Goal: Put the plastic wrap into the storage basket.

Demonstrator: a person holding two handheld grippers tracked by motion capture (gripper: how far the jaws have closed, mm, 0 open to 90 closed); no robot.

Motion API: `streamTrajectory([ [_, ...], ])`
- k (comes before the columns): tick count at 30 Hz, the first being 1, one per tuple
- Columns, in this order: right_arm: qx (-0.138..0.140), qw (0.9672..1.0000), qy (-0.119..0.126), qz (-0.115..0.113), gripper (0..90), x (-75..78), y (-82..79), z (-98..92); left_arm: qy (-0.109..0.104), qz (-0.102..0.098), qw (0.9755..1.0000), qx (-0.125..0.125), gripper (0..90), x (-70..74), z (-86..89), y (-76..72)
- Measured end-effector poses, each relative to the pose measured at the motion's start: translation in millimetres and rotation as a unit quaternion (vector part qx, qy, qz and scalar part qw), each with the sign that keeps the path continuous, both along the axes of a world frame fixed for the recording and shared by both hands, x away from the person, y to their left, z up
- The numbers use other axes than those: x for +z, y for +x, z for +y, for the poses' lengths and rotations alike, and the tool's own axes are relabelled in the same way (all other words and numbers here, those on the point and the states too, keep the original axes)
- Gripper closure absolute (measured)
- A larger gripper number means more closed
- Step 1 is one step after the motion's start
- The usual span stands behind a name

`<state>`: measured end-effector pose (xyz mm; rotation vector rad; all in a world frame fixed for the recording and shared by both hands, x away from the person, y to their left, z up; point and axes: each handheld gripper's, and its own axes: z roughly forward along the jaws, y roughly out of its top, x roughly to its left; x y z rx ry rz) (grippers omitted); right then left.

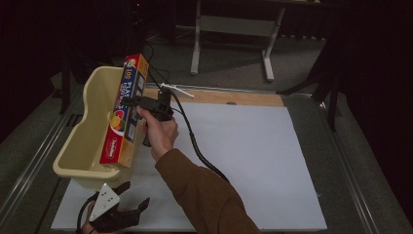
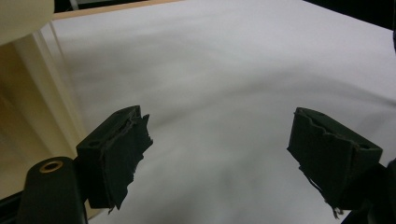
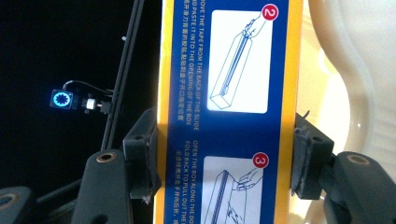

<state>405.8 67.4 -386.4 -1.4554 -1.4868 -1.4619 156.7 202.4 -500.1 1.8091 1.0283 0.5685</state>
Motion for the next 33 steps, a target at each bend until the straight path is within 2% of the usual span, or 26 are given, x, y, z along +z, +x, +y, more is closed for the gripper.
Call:
streamTrajectory([
  [9,-0.007,0.9999,-0.010,-0.002,39.1,3.4,1.3,14.9,-0.004,0.000,1.0000,0.002,18.4,-0.2,1.5,-1.2],
  [19,-0.007,0.9996,-0.025,0.011,39.1,-4.1,3.7,26.0,-0.010,0.003,0.9999,0.004,18.4,-1.3,2.7,-1.3],
  [22,-0.011,0.9992,-0.036,0.010,39.0,-6.9,2.7,29.2,-0.011,0.002,0.9999,0.004,18.4,-1.4,2.7,-1.3],
  [33,-0.019,0.9988,-0.043,0.011,39.0,-9.3,-0.4,39.1,-0.013,0.000,0.9999,0.004,18.5,-0.9,3.2,-2.3],
])
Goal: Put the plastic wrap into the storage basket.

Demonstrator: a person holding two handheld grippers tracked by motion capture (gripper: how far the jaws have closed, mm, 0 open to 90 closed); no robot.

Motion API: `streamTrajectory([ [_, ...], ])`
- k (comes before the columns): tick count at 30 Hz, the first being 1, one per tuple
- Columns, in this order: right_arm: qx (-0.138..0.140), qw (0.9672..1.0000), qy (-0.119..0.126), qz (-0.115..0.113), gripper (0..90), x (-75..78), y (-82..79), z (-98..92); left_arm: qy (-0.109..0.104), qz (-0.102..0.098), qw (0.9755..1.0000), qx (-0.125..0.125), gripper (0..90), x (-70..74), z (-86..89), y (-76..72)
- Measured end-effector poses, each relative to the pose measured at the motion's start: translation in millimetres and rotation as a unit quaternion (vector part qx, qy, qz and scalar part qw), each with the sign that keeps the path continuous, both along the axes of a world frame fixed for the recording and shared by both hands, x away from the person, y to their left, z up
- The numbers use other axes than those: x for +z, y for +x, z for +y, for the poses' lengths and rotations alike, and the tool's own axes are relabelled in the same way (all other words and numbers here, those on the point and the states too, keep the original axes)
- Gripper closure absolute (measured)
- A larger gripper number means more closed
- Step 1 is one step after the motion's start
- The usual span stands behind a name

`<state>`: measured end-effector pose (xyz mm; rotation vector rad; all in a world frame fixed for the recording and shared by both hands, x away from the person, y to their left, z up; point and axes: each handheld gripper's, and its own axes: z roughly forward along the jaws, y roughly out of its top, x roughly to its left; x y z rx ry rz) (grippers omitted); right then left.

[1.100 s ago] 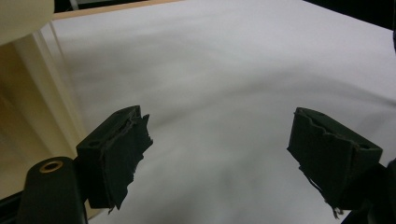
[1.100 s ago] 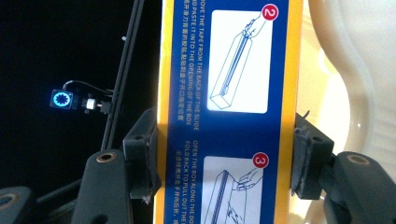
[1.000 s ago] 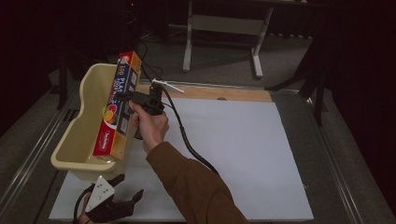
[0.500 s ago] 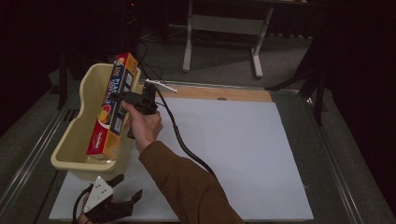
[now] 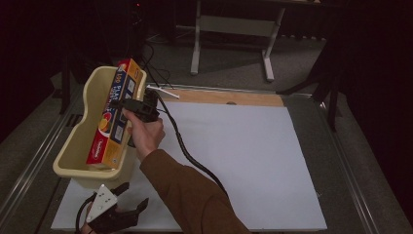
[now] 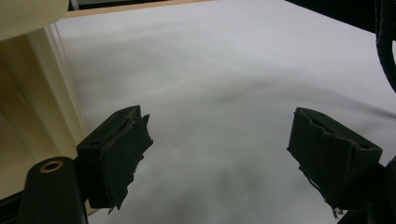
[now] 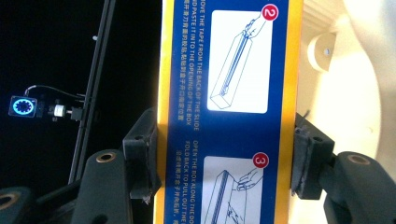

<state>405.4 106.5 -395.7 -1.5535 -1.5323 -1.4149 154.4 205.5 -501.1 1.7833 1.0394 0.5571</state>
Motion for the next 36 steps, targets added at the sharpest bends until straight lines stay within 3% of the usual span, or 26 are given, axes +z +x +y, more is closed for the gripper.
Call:
streamTrajectory([
  [6,-0.001,1.0000,-0.005,0.002,38.9,-0.9,-0.7,4.8,-0.004,-0.001,1.0000,0.002,18.5,0.0,1.0,-0.5],
  [11,0.002,0.9998,-0.008,0.018,38.9,-2.6,-0.3,7.6,-0.003,0.000,1.0000,0.002,18.5,-0.4,0.8,-0.3],
  [25,0.006,0.9996,-0.014,0.026,38.2,-5.8,1.4,10.0,-0.003,-0.001,1.0000,0.001,18.5,-0.2,1.0,-0.2],
  [33,0.006,0.9971,-0.054,0.054,36.1,-12.1,6.6,10.4,-0.003,-0.001,1.0000,0.000,18.5,-0.1,0.6,-0.5],
  [36,0.003,0.9956,-0.084,0.041,34.9,-14.3,5.6,11.9,-0.004,-0.001,1.0000,0.001,18.5,0.1,1.5,-1.3],
])
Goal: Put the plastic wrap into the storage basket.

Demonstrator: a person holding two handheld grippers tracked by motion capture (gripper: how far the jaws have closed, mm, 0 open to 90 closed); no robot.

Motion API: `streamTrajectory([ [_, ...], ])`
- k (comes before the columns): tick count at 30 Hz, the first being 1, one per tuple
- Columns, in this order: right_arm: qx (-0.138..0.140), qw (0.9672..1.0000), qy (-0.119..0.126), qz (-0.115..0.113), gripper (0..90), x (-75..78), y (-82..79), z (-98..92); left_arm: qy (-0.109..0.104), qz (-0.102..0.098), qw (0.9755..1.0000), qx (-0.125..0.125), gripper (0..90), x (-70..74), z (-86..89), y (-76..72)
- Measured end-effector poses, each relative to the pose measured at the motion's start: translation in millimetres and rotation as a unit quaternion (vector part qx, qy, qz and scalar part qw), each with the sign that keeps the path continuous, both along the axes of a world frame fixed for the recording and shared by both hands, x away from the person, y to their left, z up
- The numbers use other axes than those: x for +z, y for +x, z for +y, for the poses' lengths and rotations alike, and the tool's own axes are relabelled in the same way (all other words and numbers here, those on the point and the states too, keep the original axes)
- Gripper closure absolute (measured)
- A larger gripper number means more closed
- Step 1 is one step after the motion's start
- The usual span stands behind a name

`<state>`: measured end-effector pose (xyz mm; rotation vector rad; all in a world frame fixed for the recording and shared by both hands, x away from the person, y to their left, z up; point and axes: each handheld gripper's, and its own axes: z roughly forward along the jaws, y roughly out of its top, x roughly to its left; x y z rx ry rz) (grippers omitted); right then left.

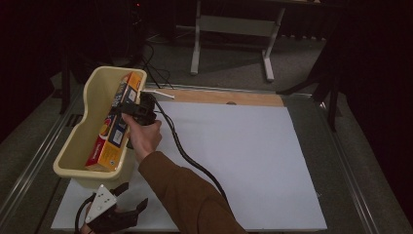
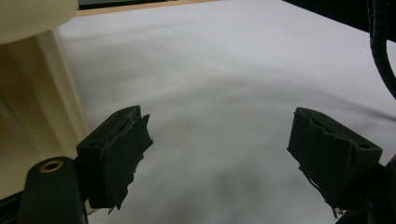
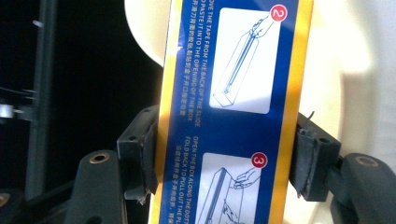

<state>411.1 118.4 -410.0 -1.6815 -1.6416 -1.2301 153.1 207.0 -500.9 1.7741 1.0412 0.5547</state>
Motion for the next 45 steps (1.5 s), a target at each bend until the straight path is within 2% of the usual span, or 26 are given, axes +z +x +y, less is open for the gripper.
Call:
streamTrajectory([
  [2,-0.005,0.9999,-0.012,-0.006,34.5,0.7,-2.1,1.6,0.001,-0.001,1.0000,0.001,18.5,0.5,0.6,-0.5],
  [5,-0.008,0.9987,-0.044,-0.022,31.5,4.1,-4.2,2.1,0.001,0.000,1.0000,0.001,18.5,0.3,0.8,-0.5],
  [6,-0.011,0.9986,-0.042,-0.031,30.7,6.4,-4.9,1.2,0.002,-0.001,1.0000,0.001,18.5,0.3,0.6,-0.6],
  [7,-0.011,0.9990,-0.025,-0.036,31.1,10.3,-5.3,-0.5,0.002,-0.001,1.0000,0.001,18.5,0.4,0.5,-0.7],
  [8,-0.003,0.9994,-0.003,-0.033,31.5,14.0,-4.9,-1.6,0.002,-0.001,1.0000,0.001,18.5,0.3,0.2,-0.8],
  [9,-0.001,0.9996,0.006,-0.028,32.8,17.5,-4.8,-2.5,0.002,0.000,1.0000,0.001,18.5,0.1,-0.1,-0.7],
  [11,0.003,0.9994,-0.002,-0.034,35.1,23.9,-5.3,-4.3,0.002,0.001,1.0000,0.001,18.5,0.0,-0.7,-0.7],
  [13,0.006,0.9984,-0.012,-0.054,36.2,26.8,-6.8,-7.0,0.004,0.000,1.0000,0.000,18.5,0.3,-1.0,-1.0],
  [15,0.015,0.9967,-0.033,-0.073,36.6,26.8,-7.7,-10.1,0.005,0.000,1.0000,0.001,18.5,0.4,-1.1,-0.8],
  [19,0.036,0.9907,-0.055,-0.119,35.2,28.2,-10.5,-20.2,0.007,0.000,1.0000,0.000,18.5,0.6,-1.3,-0.3],
  [23,0.054,0.9781,-0.095,-0.177,33.2,31.2,-14.2,-32.7,0.011,-0.002,0.9999,-0.001,18.5,0.9,-2.4,0.4],
  [25,0.062,0.9692,-0.115,-0.209,32.3,32.8,-16.2,-40.0,0.010,-0.003,0.9999,-0.002,18.5,1.2,-3.4,0.4],
  [26,0.068,0.9631,-0.132,-0.224,32.0,33.1,-17.7,-43.3,0.011,-0.003,0.9999,-0.002,18.5,1.3,-3.8,0.5],
  [29,0.093,0.9404,-0.175,-0.276,30.9,31.0,-22.3,-55.4,0.014,-0.001,0.9999,-0.005,18.5,1.1,-4.6,1.7],
  [34,0.110,0.9170,-0.223,-0.312,30.8,22.6,-25.8,-88.3,0.019,-0.001,0.9998,-0.007,18.5,1.0,-6.5,3.1],
  [35,0.116,0.9143,-0.228,-0.314,30.2,19.7,-25.7,-96.3,0.018,-0.001,0.9998,-0.007,18.5,1.0,-6.9,3.1],
  [36,0.122,0.9132,-0.232,-0.312,29.1,16.7,-25.4,-104.5,0.018,-0.002,0.9998,-0.007,18.5,1.1,-7.2,3.1],
  [37,0.128,0.9079,-0.242,-0.317,29.1,13.8,-25.3,-113.3,0.018,-0.002,0.9998,-0.007,18.5,1.2,-7.5,3.2],
  [38,0.129,0.9006,-0.255,-0.327,29.1,10.8,-26.0,-123.3,0.019,-0.003,0.9998,-0.007,18.5,1.3,-7.6,3.3],
  [39,0.129,0.8968,-0.263,-0.331,29.1,7.4,-26.1,-134.2,0.019,-0.003,0.9998,-0.007,18.5,1.4,-7.7,3.3],
  [40,0.127,0.8969,-0.268,-0.328,29.1,4.0,-25.5,-145.8,0.020,-0.002,0.9998,-0.007,18.5,1.4,-7.9,3.6],
  [41,0.122,0.8985,-0.270,-0.324,29.5,0.6,-25.2,-158.0,0.021,-0.002,0.9998,-0.007,18.5,1.3,-8.2,4.1],
  [43,0.118,0.9050,-0.266,-0.311,30.3,-5.8,-25.2,-181.5,0.021,-0.002,0.9997,-0.007,18.5,1.4,-8.9,4.5],
  [44,0.114,0.9061,-0.264,-0.310,30.5,-9.3,-26.3,-192.5,0.023,-0.001,0.9997,-0.009,18.5,1.5,-9.1,4.8],
  [45,0.116,0.9050,-0.267,-0.310,30.5,-12.9,-28.1,-202.4,0.022,-0.001,0.9997,-0.008,18.4,1.5,-9.7,5.0],
])
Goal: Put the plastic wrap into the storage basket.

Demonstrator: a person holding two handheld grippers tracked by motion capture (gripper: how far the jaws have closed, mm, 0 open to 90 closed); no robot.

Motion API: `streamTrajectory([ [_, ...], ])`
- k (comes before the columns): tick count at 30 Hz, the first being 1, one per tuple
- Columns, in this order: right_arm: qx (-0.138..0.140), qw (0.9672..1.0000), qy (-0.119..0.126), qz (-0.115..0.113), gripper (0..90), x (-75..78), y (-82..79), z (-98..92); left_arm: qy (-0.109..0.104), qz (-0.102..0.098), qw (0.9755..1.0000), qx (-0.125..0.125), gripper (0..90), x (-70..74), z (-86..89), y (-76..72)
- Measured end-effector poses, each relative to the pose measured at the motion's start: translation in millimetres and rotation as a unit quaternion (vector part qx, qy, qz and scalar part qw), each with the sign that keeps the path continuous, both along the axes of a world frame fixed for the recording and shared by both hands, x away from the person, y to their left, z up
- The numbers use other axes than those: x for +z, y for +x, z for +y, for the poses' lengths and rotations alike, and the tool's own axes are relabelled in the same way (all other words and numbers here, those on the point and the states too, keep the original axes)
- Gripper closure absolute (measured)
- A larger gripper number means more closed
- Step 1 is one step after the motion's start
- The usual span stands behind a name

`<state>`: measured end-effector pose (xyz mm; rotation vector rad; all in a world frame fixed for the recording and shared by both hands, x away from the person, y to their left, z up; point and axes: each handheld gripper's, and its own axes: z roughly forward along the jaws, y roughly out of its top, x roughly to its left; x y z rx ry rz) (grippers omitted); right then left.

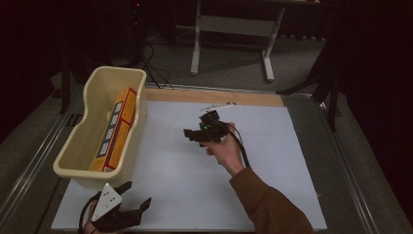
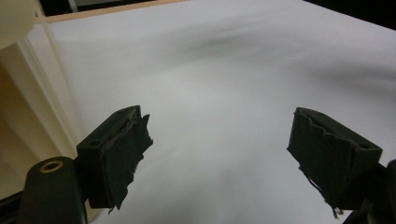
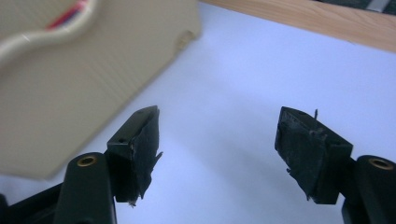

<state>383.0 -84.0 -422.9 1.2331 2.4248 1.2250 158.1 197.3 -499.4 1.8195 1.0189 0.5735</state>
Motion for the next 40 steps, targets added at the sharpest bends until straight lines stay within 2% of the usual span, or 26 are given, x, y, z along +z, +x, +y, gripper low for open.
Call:
streamTrajectory([
  [4,0.005,0.9996,-0.011,-0.024,30.2,-10.9,-12.2,-38.9,0.002,-0.001,1.0000,0.001,18.4,0.4,-0.6,0.4],
  [7,-0.003,0.9991,-0.006,-0.041,29.8,-17.7,-24.1,-67.9,0.003,-0.002,1.0000,0.002,18.4,0.6,0.0,0.3],
  [10,-0.010,0.9972,-0.024,-0.070,29.2,-26.1,-37.0,-94.7,0.001,-0.003,1.0000,0.005,18.5,0.5,1.1,0.2],
  [13,-0.018,0.9951,-0.031,-0.092,28.0,-33.9,-52.0,-118.6,0.001,-0.003,1.0000,0.008,18.5,0.8,2.3,0.0],
  [16,-0.031,0.9921,-0.030,-0.118,27.3,-42.7,-69.8,-140.0,0.001,-0.005,0.9999,0.010,18.4,0.9,3.2,-0.2],
  [19,-0.041,0.9907,-0.019,-0.128,26.5,-52.7,-85.9,-158.7,0.001,-0.005,0.9999,0.012,18.5,1.1,3.7,-0.3],
  [25,-0.056,0.9899,0.001,-0.130,23.8,-67.3,-113.8,-187.3,0.004,-0.008,0.9998,0.015,18.5,2.2,4.2,-0.5],
  [28,-0.069,0.9875,-0.003,-0.142,22.5,-70.3,-128.2,-199.6,0.002,-0.011,0.9998,0.017,18.5,3.3,4.5,-1.3],
  [30,-0.070,0.9870,0.002,-0.145,21.8,-70.0,-133.1,-203.4,0.004,-0.011,0.9998,0.016,18.4,3.7,4.9,-1.5],
  [31,-0.068,0.9859,0.019,-0.152,20.5,-69.9,-144.3,-211.4,0.004,-0.013,0.9998,0.017,18.4,4.1,5.3,-1.7],
  [33,-0.071,0.9843,0.020,-0.160,20.6,-70.4,-151.7,-217.5,0.002,-0.014,0.9998,0.017,18.5,4.2,5.5,-2.1],
  [36,-0.071,0.9819,0.023,-0.174,20.3,-69.6,-160.2,-222.9,0.001,-0.013,0.9997,0.018,18.5,4.1,5.8,-2.2],
  [40,-0.066,0.9809,0.027,-0.181,19.8,-68.9,-161.4,-224.0,0.002,-0.014,0.9997,0.018,18.4,4.3,5.4,-1.8],
])
